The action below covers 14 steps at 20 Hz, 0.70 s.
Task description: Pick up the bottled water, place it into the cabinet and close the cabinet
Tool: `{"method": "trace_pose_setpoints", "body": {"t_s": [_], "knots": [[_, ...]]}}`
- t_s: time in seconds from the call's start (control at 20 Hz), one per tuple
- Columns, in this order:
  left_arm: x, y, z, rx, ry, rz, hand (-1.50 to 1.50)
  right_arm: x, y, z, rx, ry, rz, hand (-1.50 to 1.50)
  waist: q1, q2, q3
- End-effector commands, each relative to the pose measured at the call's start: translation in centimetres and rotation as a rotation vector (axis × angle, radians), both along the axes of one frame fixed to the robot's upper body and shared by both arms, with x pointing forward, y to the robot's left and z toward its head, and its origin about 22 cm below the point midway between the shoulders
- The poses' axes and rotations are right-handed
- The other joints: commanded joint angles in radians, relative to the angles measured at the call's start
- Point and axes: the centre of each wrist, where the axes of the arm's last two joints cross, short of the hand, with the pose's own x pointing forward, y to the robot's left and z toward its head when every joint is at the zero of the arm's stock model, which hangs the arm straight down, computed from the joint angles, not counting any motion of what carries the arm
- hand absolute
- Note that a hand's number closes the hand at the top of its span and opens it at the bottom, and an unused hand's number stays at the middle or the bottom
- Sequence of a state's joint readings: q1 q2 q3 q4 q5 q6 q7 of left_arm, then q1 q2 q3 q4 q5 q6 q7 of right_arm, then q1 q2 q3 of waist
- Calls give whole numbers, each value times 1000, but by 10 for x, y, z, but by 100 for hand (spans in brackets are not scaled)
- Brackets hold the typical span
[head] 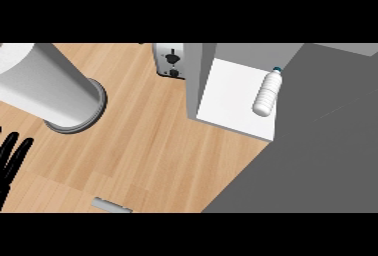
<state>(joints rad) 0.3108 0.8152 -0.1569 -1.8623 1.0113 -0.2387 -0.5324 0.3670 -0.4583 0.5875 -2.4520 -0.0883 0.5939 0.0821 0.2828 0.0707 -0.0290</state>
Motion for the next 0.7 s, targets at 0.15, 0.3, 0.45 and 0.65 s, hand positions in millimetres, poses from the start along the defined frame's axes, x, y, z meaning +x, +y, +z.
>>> {"method": "trace_pose_setpoints", "body": {"t_s": [0.15, 0.3, 0.45, 0.65], "knots": [[5, 3, 5, 3, -21, -11, -150, 7, 19, -11, 98, 121, -20, 150, 2, 15, 5], [3, 5, 3, -3, -12, -15, -150, 17, 17, -5, 81, 61, -86, 150, 6, 3, 5], [4, 6, 3, 10, 2, -12, -150, 32, 15, 0, -22, -2, -118, 150, 1, -3, 5], [6, 6, 3, 9, -4, -9, -150, 53, 22, 2, -93, -23, -145, 150, -5, -6, 6]]}}
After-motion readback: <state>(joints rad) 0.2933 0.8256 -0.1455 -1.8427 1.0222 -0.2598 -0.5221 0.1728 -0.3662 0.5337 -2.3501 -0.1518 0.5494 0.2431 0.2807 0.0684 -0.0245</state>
